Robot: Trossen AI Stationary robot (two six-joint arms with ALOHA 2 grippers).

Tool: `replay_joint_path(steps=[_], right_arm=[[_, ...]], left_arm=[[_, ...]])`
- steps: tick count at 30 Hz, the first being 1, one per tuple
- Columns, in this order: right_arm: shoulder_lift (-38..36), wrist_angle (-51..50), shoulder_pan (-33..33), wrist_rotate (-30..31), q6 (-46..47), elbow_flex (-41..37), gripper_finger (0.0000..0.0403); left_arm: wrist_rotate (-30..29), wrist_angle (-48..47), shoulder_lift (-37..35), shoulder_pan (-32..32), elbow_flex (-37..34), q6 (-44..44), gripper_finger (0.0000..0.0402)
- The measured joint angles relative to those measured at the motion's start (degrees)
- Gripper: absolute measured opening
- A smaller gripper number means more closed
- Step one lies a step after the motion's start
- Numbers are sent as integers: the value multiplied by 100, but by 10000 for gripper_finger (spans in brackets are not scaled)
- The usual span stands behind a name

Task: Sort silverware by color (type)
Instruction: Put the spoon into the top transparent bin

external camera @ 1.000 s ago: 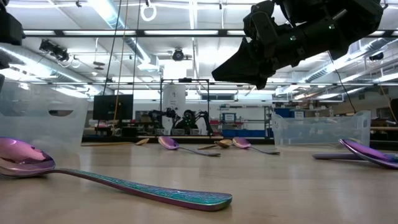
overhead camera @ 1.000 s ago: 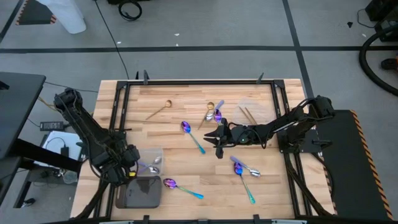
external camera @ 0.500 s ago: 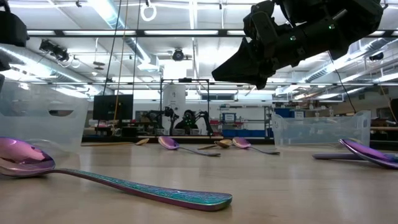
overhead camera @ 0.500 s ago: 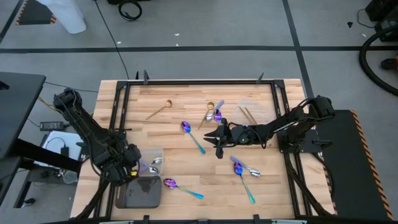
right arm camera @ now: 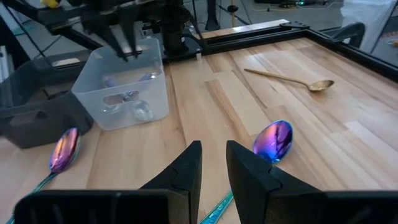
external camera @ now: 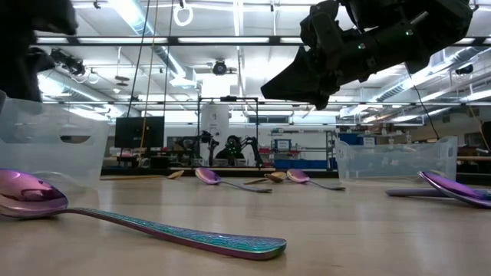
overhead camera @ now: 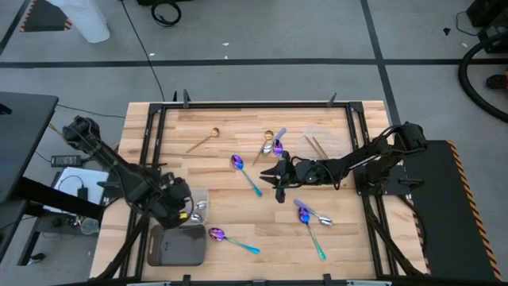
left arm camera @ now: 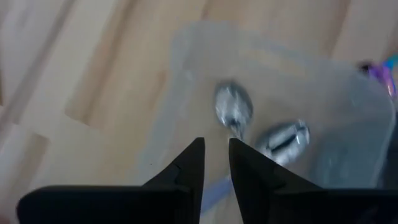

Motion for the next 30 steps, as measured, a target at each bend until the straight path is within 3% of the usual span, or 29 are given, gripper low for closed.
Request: replay_joint_path(steps=[10,18,30], right_arm=[[0,-2,-4,-52,0,0,84],[0,-2,0,-52,7,2,84],[0,-2,140,-78,57,0,84]], left_arm=[[-72,-23,0,1303,26,887,80],[-70,-22,0,2413,26,1630,118],[344,171,13,4242,4,3485,133]])
